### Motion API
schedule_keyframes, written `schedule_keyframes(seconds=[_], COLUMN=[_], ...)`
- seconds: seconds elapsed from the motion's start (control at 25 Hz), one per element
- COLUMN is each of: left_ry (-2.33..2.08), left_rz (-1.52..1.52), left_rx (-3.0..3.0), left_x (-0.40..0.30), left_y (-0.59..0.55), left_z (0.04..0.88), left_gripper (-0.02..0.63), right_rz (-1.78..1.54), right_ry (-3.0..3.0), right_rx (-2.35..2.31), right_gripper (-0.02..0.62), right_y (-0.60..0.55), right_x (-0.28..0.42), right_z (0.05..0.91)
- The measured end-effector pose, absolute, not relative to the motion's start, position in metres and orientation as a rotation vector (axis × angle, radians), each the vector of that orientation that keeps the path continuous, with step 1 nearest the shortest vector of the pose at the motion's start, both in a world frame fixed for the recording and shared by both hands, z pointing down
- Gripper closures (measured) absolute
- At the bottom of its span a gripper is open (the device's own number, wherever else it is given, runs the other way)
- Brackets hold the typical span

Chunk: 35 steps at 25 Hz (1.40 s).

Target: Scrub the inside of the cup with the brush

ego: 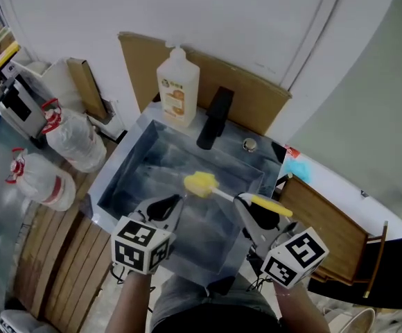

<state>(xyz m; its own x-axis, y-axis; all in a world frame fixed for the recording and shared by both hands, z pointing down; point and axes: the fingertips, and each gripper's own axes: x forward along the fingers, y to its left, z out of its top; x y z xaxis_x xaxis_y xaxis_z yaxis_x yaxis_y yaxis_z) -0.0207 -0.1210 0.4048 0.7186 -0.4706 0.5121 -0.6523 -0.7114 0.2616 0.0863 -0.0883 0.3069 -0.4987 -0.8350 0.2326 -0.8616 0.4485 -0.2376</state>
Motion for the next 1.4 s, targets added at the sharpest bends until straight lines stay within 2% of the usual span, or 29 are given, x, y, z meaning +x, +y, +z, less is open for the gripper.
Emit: schedule_keyframes(seconds=[0.24,0.32,0.52,1.4], left_ry=[-0.789,-0.771,-0.739,-0.597], left_rz=[0.652,0.679,0.771,0.95], left_rx=[2.468,2.458,2.437,2.261], left_x=[-0.013,-0.01,-0.005,0.004], left_y=[-0.136,-0.14,-0.148,-0.152], left_z=[0.434,0.442,0.468,0.537], left_gripper=[0.57,0.476,0.451,0.451], right_rz=[0.513,0.516,0.541,0.576], right_ry=[-2.546,-2.538,-2.516,-2.498], right_rx=[1.538,1.531,1.537,1.472], right_gripper=[0.56,0.56,0.56,0.56], right_y=[-0.101,-0.104,-0.111,-0.142], right_x=[0.091,0.091,0.091,0.085], right_z=[0.322,0.324,0.333,0.356])
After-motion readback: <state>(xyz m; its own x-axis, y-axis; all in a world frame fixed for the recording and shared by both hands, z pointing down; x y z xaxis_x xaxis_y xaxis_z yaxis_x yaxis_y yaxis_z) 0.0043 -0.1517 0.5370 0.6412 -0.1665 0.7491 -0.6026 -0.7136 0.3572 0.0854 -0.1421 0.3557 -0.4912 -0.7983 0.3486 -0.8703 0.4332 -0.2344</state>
